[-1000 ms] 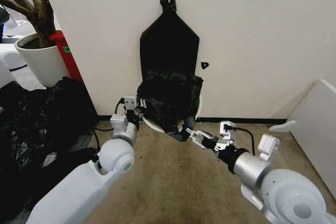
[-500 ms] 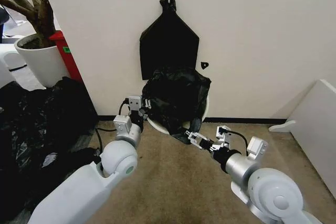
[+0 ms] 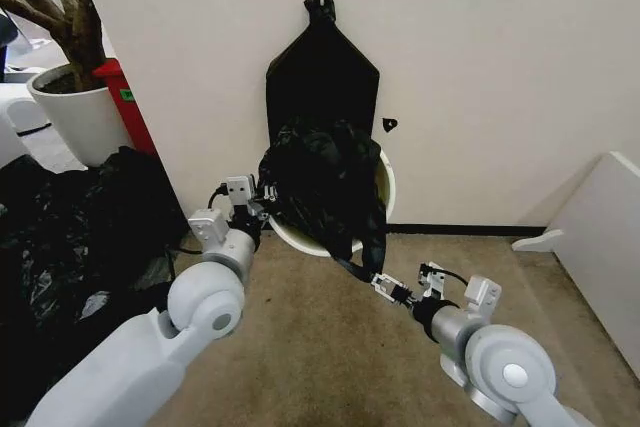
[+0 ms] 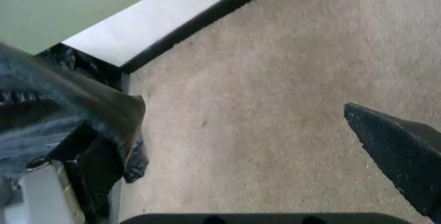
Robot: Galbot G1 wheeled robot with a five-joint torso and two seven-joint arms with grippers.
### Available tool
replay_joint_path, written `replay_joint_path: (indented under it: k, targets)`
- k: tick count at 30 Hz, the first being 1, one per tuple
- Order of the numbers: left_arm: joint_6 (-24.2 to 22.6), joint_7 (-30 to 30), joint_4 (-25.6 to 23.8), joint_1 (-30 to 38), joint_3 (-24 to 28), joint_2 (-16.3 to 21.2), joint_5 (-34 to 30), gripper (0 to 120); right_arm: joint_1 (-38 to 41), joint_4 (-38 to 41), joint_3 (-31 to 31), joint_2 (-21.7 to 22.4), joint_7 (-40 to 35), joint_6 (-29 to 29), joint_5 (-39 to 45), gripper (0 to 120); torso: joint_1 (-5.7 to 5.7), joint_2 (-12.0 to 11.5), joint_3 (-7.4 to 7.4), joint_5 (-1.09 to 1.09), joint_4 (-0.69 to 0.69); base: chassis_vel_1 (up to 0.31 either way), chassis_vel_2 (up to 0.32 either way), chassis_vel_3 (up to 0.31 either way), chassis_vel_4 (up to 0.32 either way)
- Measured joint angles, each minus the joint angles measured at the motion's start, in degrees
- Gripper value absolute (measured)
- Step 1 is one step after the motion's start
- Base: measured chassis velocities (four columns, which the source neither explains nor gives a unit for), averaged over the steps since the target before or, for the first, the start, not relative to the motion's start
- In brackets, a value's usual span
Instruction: Place the garbage bag over the trash bin.
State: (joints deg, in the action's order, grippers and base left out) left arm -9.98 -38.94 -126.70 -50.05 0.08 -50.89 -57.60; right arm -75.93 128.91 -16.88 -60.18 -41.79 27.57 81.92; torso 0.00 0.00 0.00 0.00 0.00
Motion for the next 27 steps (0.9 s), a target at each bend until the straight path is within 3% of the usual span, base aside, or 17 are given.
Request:
replay_joint_path:
  k: [4, 6, 12, 27]
  targets:
    - [-1.1, -2.3, -2.3, -0.1, -1.0, 0.3, -6.7, 0, 0.1, -2.7, 0.0, -1.3, 1.1, 0.3, -0.5, 100, 0.0, 0.0, 0.0, 0.0, 0.0, 0.0, 0.0, 0.0, 0.0]
    - [-1.7, -4.7, -4.0, -0.2, -2.0, 0.7, -13.6, 0, -0.3, -4.1, 0.0, -2.3, 2.9, 0.7, -1.2, 100, 0.0, 0.0, 0.0, 0.0, 0.0, 0.0, 0.0, 0.0, 0.0]
    - [-2.4, -8.5, -5.2, -0.2, -2.7, 0.6, -23.0, 0, -1.6, -6.1, -1.4, -2.5, 7.8, 1.1, -4.3, 100, 0.0, 0.0, 0.0, 0.01, -0.01, 0.0, 0.0, 0.0, 0.0]
    - [-2.7, -6.4, -0.7, -1.6, -2.8, 2.1, -19.4, 0, -7.6, -0.7, -3.5, 1.7, 10.6, 0.1, -17.2, 100, 0.0, 0.0, 0.0, 0.01, -0.01, 0.0, 0.0, 0.0, 0.0]
